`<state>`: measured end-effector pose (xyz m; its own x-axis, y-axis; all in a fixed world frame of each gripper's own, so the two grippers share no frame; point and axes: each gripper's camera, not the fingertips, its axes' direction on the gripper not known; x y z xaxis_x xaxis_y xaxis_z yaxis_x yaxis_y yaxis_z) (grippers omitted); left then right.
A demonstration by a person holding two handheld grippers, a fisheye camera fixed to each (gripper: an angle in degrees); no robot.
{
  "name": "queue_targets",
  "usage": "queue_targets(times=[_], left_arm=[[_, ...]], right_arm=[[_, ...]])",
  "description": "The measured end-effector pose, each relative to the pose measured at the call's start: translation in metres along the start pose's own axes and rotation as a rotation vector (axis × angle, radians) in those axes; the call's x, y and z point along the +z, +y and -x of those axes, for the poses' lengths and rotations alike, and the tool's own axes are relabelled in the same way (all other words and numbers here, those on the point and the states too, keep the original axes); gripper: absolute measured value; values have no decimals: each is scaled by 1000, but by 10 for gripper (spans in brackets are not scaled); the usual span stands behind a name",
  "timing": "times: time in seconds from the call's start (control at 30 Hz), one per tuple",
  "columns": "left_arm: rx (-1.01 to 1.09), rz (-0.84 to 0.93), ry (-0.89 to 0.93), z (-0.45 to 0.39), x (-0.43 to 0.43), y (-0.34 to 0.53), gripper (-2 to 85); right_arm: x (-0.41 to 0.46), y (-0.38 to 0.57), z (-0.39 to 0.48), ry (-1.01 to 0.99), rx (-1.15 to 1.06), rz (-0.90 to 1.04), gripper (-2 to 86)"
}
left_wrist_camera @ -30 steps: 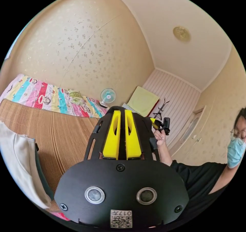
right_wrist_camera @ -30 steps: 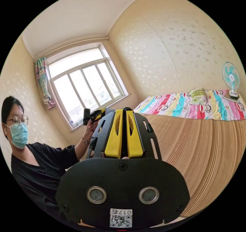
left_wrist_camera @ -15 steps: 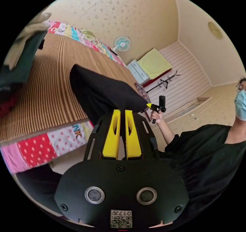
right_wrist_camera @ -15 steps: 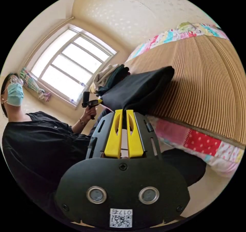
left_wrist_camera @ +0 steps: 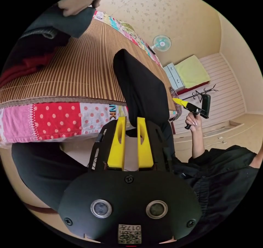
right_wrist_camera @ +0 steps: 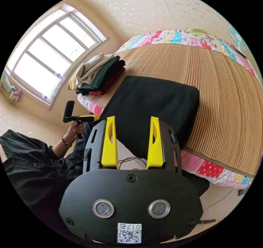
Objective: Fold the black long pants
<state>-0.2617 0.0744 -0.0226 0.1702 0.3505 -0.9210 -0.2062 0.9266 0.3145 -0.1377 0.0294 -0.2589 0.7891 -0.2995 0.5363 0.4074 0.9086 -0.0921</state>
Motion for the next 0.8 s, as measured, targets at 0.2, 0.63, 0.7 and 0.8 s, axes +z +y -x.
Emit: queue_targets(times=[0.2, 0.63, 0.7, 0.8], left_arm=[[-102, -95, 32, 17, -33, 24, 18], [-179, -173, 0, 40, -81, 17, -10], [-174, -179, 7, 37, -81, 7, -10], [-146, -172, 7, 24, -72, -8, -10]], right_arm=[[145, -93, 120, 300, -58, 62, 187], [247, -46, 138, 792, -323, 74, 145], [238, -43, 119, 788, -312, 71, 145], [214, -42, 71, 780, -263, 83, 145]])
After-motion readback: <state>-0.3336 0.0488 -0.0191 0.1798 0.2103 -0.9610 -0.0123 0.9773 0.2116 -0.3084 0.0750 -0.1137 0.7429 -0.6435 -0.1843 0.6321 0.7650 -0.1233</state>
